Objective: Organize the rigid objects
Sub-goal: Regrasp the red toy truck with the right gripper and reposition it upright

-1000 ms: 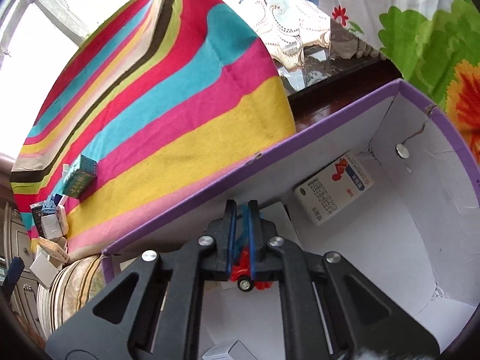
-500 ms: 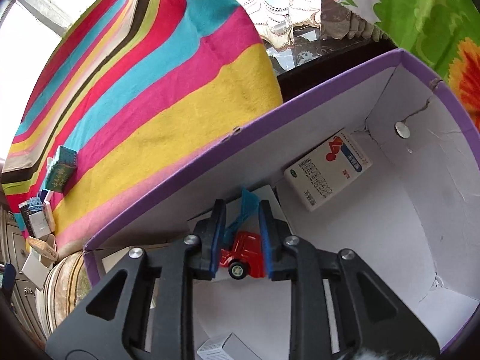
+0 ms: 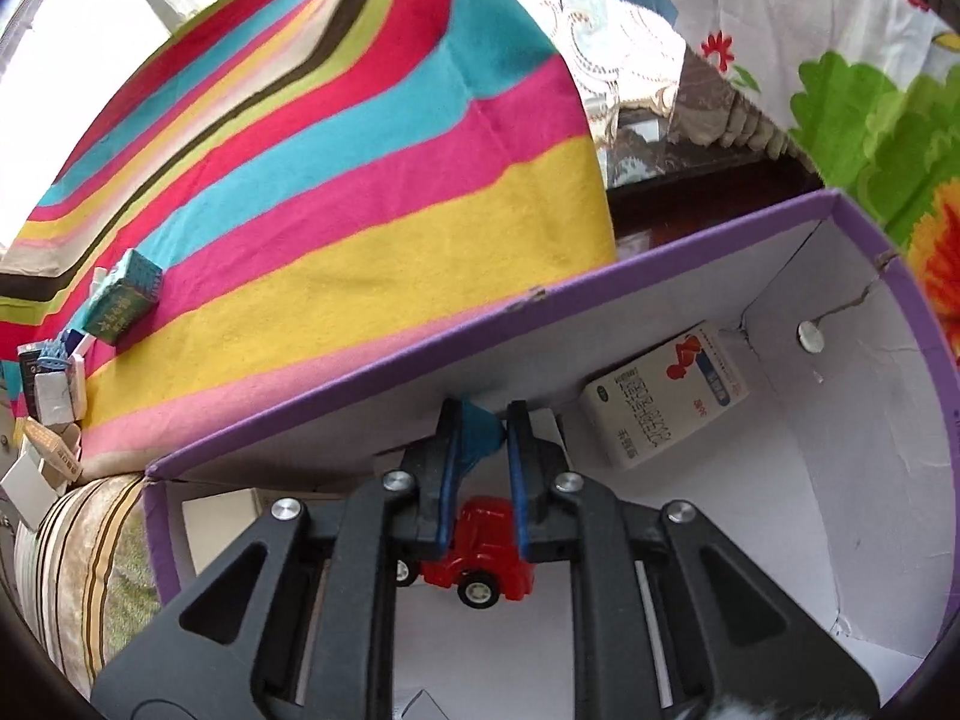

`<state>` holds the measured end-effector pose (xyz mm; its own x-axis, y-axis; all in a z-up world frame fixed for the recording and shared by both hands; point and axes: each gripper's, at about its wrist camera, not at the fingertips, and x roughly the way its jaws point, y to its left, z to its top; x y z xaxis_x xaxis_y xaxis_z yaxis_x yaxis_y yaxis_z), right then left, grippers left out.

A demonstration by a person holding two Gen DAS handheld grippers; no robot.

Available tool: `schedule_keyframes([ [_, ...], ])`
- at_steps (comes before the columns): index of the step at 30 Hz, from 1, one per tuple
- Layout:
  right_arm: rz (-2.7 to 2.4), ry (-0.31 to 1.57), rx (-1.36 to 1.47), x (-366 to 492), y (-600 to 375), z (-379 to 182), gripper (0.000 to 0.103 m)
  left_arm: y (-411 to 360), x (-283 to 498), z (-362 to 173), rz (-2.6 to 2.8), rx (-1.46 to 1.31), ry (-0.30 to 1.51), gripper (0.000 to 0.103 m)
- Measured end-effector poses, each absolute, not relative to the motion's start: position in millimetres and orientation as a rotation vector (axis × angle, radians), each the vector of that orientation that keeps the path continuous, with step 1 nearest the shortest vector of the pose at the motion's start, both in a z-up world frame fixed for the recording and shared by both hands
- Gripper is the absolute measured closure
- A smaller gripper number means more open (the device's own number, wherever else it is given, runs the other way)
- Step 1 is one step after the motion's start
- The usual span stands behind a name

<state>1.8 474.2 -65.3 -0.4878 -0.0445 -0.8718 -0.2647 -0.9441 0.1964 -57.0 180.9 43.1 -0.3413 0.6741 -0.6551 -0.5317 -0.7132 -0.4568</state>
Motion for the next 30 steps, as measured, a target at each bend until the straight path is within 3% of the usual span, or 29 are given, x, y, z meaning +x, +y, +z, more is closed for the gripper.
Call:
schedule_keyframes([
  [6,2.721,0.376,-1.356,18.4,458.9,-46.7,0.086,181.2,-56.2,44.9,2.097,-1.117,-0.199,0.034],
  [18,2.677,0.545,-1.43,27.0,460.0,-54.3,0.085,167.0,-56.1,51.7,2.122,-1.092,-0.233,0.034],
  [20,2.688,0.611,-1.412,32.3,463.7,-49.9,0.079,155.5,-55.9,54.5,2.143,-1.086,-0.253,0.034],
  [22,2.676,0.669,-1.395,38.3,467.1,-45.5,0.055,141.9,-54.9,56.3,2.166,-1.084,-0.274,0.034],
  [24,2.676,0.729,-1.356,47.4,469.0,-38.8,0.047,125.3,-51.7,59.0,2.189,-1.075,-0.3,0.034],
  [30,2.661,0.717,-1.394,81.0,452.4,-27.0,0.046,68.7,-31.4,60.0,2.279,-1.056,-0.363,0.034],
])
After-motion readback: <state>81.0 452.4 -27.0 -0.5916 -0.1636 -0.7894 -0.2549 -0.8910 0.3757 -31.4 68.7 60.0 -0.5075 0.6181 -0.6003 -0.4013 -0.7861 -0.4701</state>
